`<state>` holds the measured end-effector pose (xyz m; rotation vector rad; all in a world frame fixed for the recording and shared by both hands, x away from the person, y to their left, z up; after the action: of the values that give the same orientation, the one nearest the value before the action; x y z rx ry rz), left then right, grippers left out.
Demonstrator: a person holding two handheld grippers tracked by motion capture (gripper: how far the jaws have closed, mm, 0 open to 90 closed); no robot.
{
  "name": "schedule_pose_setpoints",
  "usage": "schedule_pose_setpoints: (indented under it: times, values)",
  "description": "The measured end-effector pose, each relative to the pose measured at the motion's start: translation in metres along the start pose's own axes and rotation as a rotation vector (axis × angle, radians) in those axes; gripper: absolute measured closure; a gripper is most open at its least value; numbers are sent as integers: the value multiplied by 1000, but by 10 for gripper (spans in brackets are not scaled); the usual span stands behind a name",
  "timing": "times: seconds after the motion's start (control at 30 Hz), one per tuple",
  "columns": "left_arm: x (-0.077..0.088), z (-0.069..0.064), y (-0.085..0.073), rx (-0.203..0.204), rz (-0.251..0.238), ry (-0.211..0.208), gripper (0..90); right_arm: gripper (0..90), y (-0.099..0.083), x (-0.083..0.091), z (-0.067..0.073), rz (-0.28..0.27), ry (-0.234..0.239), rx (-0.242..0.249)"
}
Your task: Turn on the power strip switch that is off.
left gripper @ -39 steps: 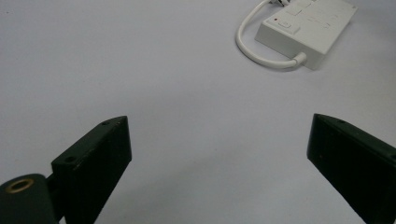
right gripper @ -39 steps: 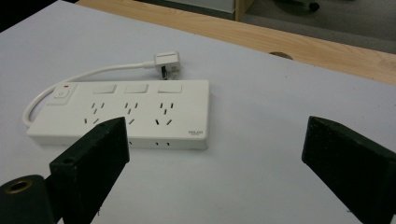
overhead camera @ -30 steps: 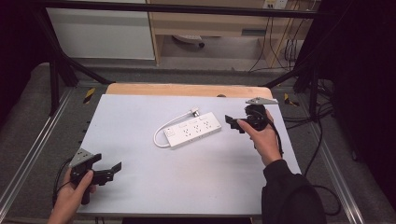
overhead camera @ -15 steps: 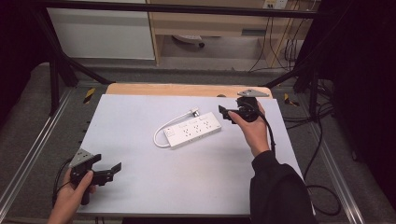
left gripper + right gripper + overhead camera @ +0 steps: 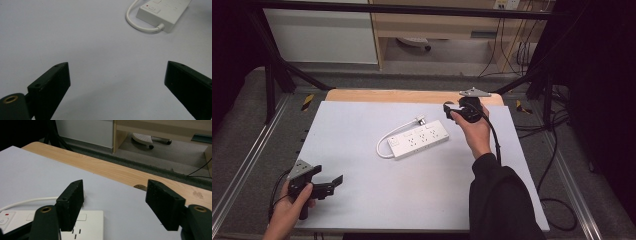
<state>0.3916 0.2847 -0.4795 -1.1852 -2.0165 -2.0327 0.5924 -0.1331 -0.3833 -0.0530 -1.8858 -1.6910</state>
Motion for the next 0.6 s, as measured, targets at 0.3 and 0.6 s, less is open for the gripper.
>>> schedule_pose_setpoints:
  times: [0.3,0.6]
  values:
    - [-1,0,-1,0,6,0,66,389,0,-14,0,-3,-15,-5]
    - [-1,-1,-1,1,6,-4,67,404,3,-21,6,4,-3,-4]
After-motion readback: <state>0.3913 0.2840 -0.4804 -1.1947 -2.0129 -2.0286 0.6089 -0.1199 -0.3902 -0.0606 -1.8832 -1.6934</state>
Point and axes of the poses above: each handheld gripper's, and its own axes: x roughly backward along the jaws, y roughly out of its top, z roughly to its left, the point moved 8 cm from there along -x, roughly forward along the jaws, and after that the axes turned 2 degrees about -y, right-handed, at the moved point
